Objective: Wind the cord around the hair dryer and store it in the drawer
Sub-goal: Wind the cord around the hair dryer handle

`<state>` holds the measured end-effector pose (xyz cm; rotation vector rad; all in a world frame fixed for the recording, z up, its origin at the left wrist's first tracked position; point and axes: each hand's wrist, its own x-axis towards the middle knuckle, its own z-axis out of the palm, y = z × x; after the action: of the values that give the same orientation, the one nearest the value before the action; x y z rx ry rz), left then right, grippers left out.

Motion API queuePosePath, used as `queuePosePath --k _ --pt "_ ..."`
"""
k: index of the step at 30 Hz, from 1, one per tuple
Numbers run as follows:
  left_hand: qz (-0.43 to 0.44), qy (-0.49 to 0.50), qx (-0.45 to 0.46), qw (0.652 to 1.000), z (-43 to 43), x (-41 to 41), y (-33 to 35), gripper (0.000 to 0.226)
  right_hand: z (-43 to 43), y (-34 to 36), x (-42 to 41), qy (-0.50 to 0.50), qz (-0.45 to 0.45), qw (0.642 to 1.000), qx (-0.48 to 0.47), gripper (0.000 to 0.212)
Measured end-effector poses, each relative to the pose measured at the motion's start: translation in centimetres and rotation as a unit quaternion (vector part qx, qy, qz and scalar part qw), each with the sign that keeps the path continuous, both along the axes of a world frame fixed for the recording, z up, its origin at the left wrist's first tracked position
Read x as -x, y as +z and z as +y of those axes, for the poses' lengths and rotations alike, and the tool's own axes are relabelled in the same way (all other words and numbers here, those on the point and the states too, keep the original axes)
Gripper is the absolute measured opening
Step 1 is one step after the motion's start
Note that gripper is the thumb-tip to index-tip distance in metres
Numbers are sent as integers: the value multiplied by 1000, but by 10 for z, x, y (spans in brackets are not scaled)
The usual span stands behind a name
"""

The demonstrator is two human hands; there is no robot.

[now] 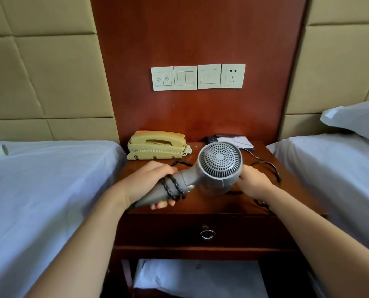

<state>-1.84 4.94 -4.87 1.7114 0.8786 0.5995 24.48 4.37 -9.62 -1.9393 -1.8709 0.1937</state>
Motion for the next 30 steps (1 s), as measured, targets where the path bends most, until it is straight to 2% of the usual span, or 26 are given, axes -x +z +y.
queuePosePath --k 4,8,11,15,19,23,27,30 --pt "-49 14 21 998 2 -7 -5 41 -11 -1 -1 12 -108 994 -2 33" --pt "-114 79 51 989 10 -11 -9 21 -14 -11 3 40 -215 976 -19 42" --pt "-138 113 56 982 19 -17 -12 22 -15 -15 6 52 -270 961 -15 50" --pt "-153 174 48 972 31 -23 -16 27 -20 -12 9 77 -282 956 -23 50" --pt "-163 237 100 952 45 -26 -26 36 -29 -2 13 93 -282 954 -45 49" --pt "-172 286 115 935 56 -28 -29 40 -40 17 21 129 -270 945 -130 39" --pt "-153 325 87 929 59 -31 -28 37 -39 24 23 96 -333 908 -236 27" --pt "-100 358 30 928 55 -38 -31 35 -37 22 24 91 -317 905 -271 33"
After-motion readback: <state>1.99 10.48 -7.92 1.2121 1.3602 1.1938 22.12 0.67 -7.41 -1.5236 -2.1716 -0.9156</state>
